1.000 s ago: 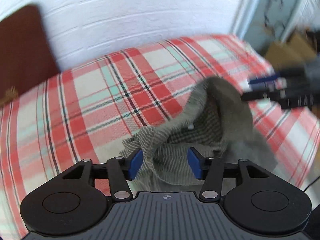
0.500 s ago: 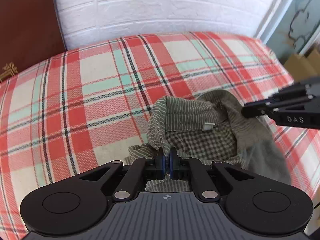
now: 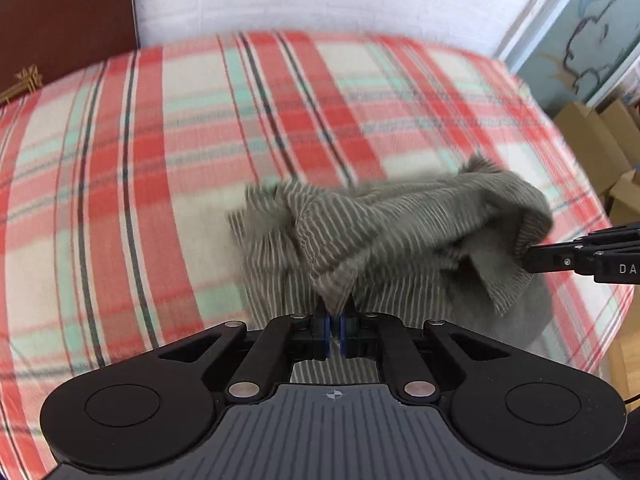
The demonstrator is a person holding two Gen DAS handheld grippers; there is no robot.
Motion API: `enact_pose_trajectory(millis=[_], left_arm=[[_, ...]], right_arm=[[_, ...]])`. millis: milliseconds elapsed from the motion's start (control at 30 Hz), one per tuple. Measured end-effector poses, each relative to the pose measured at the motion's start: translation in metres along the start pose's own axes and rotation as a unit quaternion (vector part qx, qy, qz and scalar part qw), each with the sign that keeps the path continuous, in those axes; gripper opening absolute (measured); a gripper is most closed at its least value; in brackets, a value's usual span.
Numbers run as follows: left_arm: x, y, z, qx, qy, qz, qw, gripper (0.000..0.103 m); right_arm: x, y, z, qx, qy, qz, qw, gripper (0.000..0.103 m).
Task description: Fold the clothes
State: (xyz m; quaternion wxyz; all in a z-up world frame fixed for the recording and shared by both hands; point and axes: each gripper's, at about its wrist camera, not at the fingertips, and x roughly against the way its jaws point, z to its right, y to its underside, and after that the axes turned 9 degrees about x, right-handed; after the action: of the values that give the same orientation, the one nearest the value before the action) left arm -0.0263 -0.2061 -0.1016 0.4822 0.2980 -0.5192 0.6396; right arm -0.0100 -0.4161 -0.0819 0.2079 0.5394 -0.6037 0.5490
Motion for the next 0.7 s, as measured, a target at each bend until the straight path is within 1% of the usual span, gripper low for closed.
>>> enact_pose_trajectory(millis=[67, 133, 167, 200, 233, 267, 300, 400, 467, 500, 567, 633, 700], left_arm=[[-0.007, 0.010, 0.000, 0.003, -0.002, -0.008, 1.0000, 0.000], [-0.007, 0.014, -0.001, 0.009, 0.000, -0.004, 1.0000, 0.002], [-0.005, 0.014, -0.002, 0.010, 0.001, -0.002, 1.0000, 0.012], [-0.003, 0.014, -0.003, 0.009, 0.000, 0.001, 1.0000, 0.027], [0.000, 0.013, -0.003, 0.004, -0.003, 0.004, 1.0000, 0.030], [0.004, 0.012, -0.004, -0.002, -0.008, 0.007, 0.9999, 0.038], [0.008, 0.011, -0.004, -0.009, -0.013, 0.010, 0.9998, 0.043], [0.022, 0.006, -0.002, -0.038, -0.027, 0.023, 0.9987, 0.047], [0.029, 0.003, 0.007, -0.070, -0.032, 0.035, 0.9964, 0.052], [0.031, 0.001, 0.012, -0.089, -0.035, 0.041, 0.9946, 0.055], [0.030, 0.000, 0.024, -0.130, -0.040, 0.048, 0.9896, 0.057], [0.025, 0.000, 0.035, -0.171, -0.040, 0.045, 0.9834, 0.058], [0.018, -0.001, 0.042, -0.192, -0.034, 0.038, 0.9800, 0.057]], right_arm=[[-0.008, 0.009, -0.001, -0.009, 0.002, -0.008, 1.000, 0.002], [-0.012, 0.012, -0.001, -0.011, 0.005, -0.010, 1.000, 0.002], [-0.013, 0.013, -0.001, -0.012, 0.006, -0.010, 1.000, 0.002], [-0.013, 0.013, 0.000, -0.013, 0.006, -0.010, 1.000, 0.002], [-0.014, 0.014, 0.000, -0.013, 0.007, -0.011, 1.000, 0.002], [-0.015, 0.015, 0.000, -0.013, 0.007, -0.011, 1.000, 0.002], [-0.016, 0.015, 0.001, -0.013, 0.007, -0.012, 1.000, 0.002], [-0.017, 0.016, 0.001, -0.012, 0.007, -0.012, 1.000, 0.002], [-0.016, 0.017, 0.002, -0.013, 0.006, -0.010, 1.000, 0.002], [-0.016, 0.017, 0.002, -0.015, 0.005, -0.010, 1.000, 0.002], [-0.015, 0.018, 0.001, -0.016, 0.005, -0.010, 1.000, 0.002], [-0.015, 0.017, 0.001, -0.015, 0.005, -0.011, 1.000, 0.002], [-0.015, 0.016, 0.002, -0.014, 0.006, -0.011, 1.000, 0.002]])
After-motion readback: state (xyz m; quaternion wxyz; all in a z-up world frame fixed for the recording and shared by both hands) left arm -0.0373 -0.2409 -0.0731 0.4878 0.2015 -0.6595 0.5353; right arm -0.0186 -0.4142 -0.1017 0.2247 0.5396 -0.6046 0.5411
